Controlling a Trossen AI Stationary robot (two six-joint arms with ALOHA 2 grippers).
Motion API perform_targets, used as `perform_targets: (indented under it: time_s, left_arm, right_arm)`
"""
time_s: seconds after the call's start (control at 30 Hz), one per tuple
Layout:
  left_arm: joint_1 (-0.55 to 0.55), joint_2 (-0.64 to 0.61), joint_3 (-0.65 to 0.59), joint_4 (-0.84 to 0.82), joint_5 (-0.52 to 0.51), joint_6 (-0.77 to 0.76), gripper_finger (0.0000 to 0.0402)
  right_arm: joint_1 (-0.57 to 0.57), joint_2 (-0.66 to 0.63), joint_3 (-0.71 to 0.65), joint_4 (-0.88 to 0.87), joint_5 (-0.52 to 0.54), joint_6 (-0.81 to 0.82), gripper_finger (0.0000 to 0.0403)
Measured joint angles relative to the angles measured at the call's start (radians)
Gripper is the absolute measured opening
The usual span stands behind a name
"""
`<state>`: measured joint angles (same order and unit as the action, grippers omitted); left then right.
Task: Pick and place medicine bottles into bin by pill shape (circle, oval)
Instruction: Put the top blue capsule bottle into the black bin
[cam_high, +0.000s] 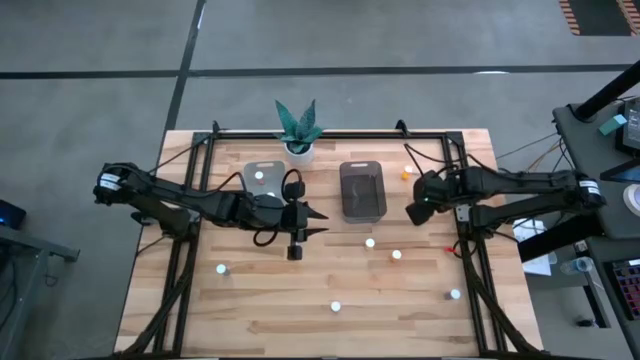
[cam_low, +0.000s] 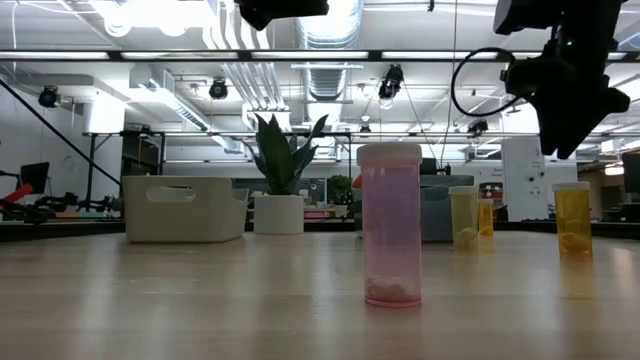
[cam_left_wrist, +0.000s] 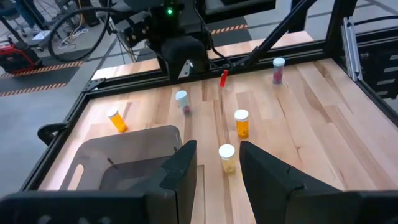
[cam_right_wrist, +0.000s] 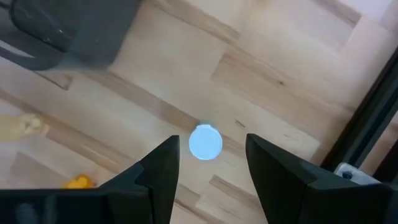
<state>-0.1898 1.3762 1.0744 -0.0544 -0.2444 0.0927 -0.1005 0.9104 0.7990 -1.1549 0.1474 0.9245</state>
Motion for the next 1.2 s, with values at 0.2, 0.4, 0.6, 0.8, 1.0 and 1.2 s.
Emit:
perform_targets:
  time_s: [0.2, 0.4, 0.6, 0.8, 1.0, 1.2]
  left_arm:
    - [0.000, 0.000, 0.000, -0.003, -0.023, 0.027, 0.0106]
    - [0.000, -0.004, -0.001, -0.056, -0.024, 0.029, 0.0106]
    - [-0.001, -0.027, -0.001, -0.125, -0.079, 0.029, 0.0106]
    - [0.000, -0.051, -0.010, -0.176, -0.153, 0.029, 0.0106]
    - [-0.002, -0.115, -0.065, -0.175, -0.158, 0.026, 0.0106]
    - [-0.008, -0.212, -0.120, -0.153, -0.159, 0.018, 0.0106]
  right_arm:
    - [0.022, 0.096, 0.000, 0.000, -0.020, 0.017, 0.0176]
    - [0.022, 0.162, 0.000, 0.000, -0.020, 0.003, 0.0180]
    - [0.023, 0.182, 0.000, 0.001, -0.025, 0.032, 0.0200]
    - [0.023, 0.189, 0.000, 0.008, -0.025, 0.073, 0.0206]
    - [0.023, 0.233, -0.002, 0.008, -0.025, 0.087, 0.0206]
    - [0.023, 0.293, -0.003, 0.016, -0.025, 0.087, 0.0206]
